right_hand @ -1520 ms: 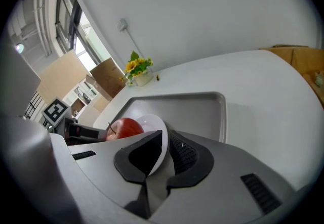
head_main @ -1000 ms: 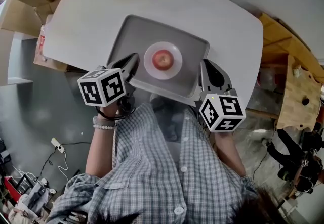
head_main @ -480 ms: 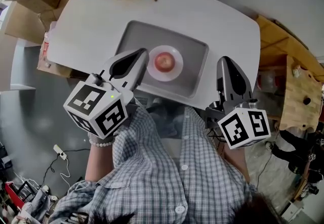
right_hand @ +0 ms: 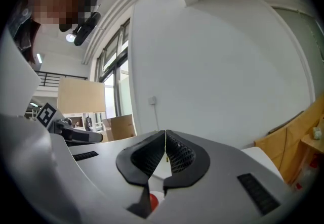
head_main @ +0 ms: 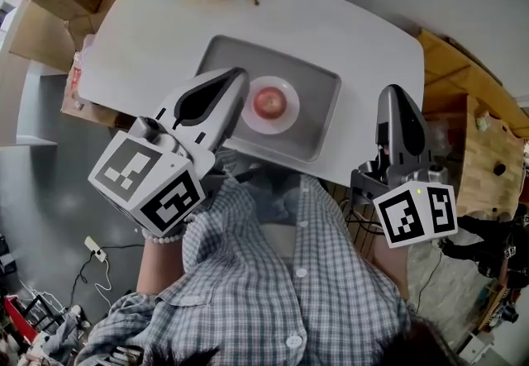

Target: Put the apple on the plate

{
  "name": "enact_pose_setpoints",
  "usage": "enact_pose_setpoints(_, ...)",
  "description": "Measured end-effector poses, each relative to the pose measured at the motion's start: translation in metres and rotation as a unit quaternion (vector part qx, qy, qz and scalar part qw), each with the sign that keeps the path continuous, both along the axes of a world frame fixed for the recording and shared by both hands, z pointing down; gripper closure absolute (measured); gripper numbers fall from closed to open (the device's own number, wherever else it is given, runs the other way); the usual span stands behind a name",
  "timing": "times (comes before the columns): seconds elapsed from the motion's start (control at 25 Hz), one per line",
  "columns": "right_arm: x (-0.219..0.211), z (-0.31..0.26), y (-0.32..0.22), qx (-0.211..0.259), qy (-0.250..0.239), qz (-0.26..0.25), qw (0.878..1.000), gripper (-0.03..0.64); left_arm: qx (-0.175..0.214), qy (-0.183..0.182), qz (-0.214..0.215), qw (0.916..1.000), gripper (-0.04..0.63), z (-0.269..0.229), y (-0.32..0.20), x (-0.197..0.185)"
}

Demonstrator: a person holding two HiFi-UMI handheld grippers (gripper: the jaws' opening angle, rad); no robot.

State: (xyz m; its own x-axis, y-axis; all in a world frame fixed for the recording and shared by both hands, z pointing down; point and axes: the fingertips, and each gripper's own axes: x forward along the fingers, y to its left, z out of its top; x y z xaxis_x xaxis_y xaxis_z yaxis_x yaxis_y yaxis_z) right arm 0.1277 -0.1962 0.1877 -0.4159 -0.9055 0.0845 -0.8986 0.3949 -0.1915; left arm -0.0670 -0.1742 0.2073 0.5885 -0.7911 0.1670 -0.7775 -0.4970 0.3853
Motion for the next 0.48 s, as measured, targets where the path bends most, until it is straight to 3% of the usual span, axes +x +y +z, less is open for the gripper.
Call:
enact_pose_setpoints(0.28,-0.003,0.001,-0.001,-0.004,0.003,-0.006,1.000,0.592,0.004,-0.004,0.005,1.0000,0.584,-0.003,-0.001,0.003)
enact_pose_setpoints(0.48,0.002,0.011,-0.004,-0.022,0.007,-0.001,1.000,0.594,0.006,0.039,0.028,0.9988,0.586,-0.005,0.001,0.009)
